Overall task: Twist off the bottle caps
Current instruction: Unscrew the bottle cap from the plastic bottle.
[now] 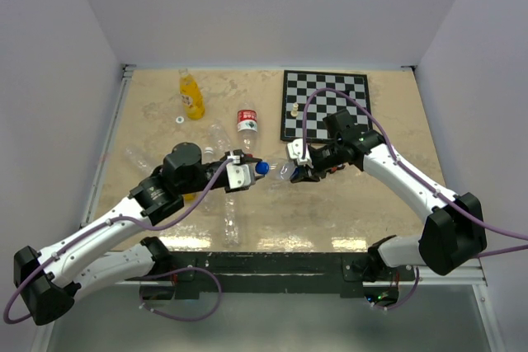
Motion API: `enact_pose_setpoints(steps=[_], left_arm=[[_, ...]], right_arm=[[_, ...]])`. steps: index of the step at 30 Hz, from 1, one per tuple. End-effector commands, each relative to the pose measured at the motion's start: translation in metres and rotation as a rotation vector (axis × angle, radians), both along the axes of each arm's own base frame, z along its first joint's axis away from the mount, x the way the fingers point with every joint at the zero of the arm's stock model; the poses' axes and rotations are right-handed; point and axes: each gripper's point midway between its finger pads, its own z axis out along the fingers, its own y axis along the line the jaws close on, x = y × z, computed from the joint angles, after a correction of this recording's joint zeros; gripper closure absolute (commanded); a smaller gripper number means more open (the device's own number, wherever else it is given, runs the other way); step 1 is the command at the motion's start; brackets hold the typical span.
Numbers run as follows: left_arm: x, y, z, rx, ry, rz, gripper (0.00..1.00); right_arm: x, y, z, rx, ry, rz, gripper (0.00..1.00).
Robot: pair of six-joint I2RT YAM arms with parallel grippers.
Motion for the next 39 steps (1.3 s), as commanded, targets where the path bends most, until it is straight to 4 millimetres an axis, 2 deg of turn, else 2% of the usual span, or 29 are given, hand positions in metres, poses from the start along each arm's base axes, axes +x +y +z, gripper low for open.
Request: enact_pose_setpoints(steps=[1, 4, 6, 8, 13, 16, 18, 21, 25, 32, 33, 37, 39], left_arm=[[0.001, -0.006, 0.032, -0.078, -0.014, -0.011, 0.60], [0.001, -0.007, 0.032, -0.085, 0.021, -0.006, 0.75], [0.000, -0.008, 0.033, -0.099, 0.057, -0.001, 0.90], [0.001, -0.009, 0.034, -0.110, 0.114, 0.014, 1.00], [0.004, -0.010, 0.040, -0.189, 0.341, 0.114, 1.00], [0.017, 0.001, 0.045, -0.365, 0.642, 0.350, 1.00], [0.025, 0.008, 0.037, -0.450, 0.828, 0.505, 1.00], [0.025, 0.009, 0.019, -0.450, 1.003, 0.614, 1.00], [0.032, 0.011, 0.016, -0.466, 0.996, 0.656, 1.00], [0.032, 0.016, 0.030, -0.491, 0.936, 0.637, 1.00], [0.032, 0.017, 0.032, -0.493, 0.923, 0.630, 0.94], [0.030, 0.022, 0.040, -0.492, 0.868, 0.611, 0.47], [0.029, 0.024, 0.042, -0.477, 0.837, 0.603, 0.30]], right_arm=[[0.002, 0.007, 0.016, 0.041, -0.031, 0.028, 1.00], [0.002, 0.007, 0.016, 0.043, -0.034, 0.028, 1.00], [0.002, 0.007, 0.016, 0.043, -0.034, 0.027, 1.00], [0.002, 0.007, 0.016, 0.043, -0.034, 0.028, 1.00], [0.002, 0.007, 0.016, 0.042, -0.034, 0.026, 1.00], [0.002, 0.007, 0.015, 0.039, -0.032, 0.027, 1.00], [0.002, 0.007, 0.015, 0.038, -0.031, 0.027, 1.00], [0.002, 0.007, 0.013, 0.036, -0.027, 0.028, 1.00], [0.003, 0.008, 0.012, 0.032, -0.028, 0.025, 1.00], [0.003, 0.008, 0.012, 0.031, -0.026, 0.022, 1.00], [0.003, 0.008, 0.011, 0.030, -0.026, 0.022, 1.00], [0.003, 0.008, 0.012, 0.032, -0.027, 0.023, 1.00], [0.003, 0.008, 0.012, 0.031, -0.026, 0.024, 1.00]])
